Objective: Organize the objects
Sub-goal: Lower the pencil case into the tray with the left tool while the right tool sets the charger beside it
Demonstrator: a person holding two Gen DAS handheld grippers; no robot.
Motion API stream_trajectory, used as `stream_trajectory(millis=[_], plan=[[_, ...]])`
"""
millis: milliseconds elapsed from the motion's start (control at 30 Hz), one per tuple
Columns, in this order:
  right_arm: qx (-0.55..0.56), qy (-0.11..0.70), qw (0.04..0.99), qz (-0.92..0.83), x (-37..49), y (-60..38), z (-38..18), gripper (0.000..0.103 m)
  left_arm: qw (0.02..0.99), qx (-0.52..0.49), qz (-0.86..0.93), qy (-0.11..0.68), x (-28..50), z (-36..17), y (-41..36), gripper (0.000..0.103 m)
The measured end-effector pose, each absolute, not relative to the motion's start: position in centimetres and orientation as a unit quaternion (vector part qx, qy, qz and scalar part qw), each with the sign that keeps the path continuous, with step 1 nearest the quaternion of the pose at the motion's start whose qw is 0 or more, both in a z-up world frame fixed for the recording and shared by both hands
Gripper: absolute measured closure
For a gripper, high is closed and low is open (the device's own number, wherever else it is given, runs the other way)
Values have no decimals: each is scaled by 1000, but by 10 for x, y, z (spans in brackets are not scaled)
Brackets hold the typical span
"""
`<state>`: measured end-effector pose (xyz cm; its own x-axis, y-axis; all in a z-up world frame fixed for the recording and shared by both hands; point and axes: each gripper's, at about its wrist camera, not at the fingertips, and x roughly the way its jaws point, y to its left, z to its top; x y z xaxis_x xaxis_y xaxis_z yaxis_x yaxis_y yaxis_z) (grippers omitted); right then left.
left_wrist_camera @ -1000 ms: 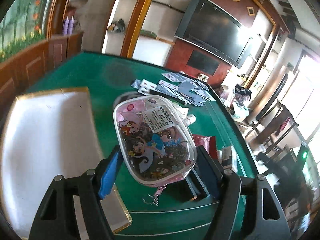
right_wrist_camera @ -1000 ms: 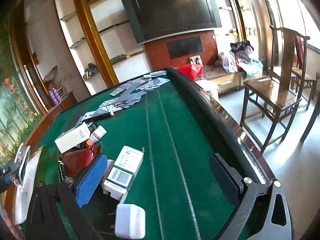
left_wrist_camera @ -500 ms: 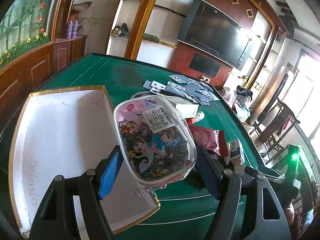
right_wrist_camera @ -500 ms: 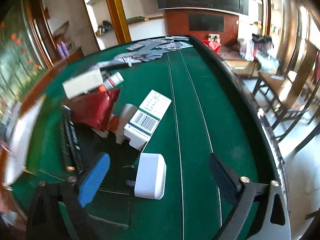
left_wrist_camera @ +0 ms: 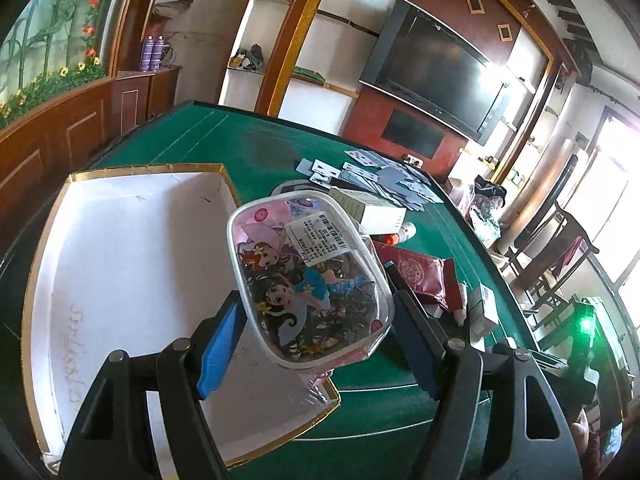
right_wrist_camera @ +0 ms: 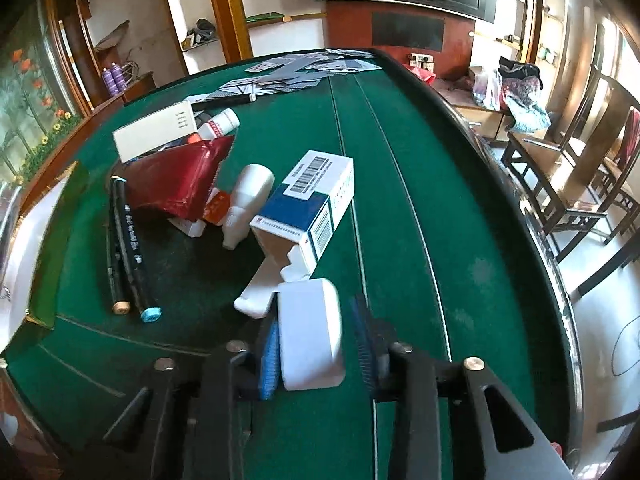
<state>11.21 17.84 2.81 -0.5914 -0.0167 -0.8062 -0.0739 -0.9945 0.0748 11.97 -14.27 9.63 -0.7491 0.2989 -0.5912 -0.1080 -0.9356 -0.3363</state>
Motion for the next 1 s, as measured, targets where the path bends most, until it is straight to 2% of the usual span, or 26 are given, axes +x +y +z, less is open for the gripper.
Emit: stream_trajectory(millis=[267, 467, 733, 1000], plan=[[-424, 58, -15, 904, 136, 169, 63, 76, 96, -325, 929, -148, 125, 109, -170, 30], [-397, 72, -99, 910, 127, 126, 102, 76, 66, -309, 938, -140, 125, 129, -203, 30], [-416, 95, -259, 866, 72, 13, 126, 76, 21, -324, 938, -124, 83, 130, -249, 30], [-450, 70, -285, 844, -10, -115, 110, 76, 11, -386, 909, -159, 9, 87, -284, 30]])
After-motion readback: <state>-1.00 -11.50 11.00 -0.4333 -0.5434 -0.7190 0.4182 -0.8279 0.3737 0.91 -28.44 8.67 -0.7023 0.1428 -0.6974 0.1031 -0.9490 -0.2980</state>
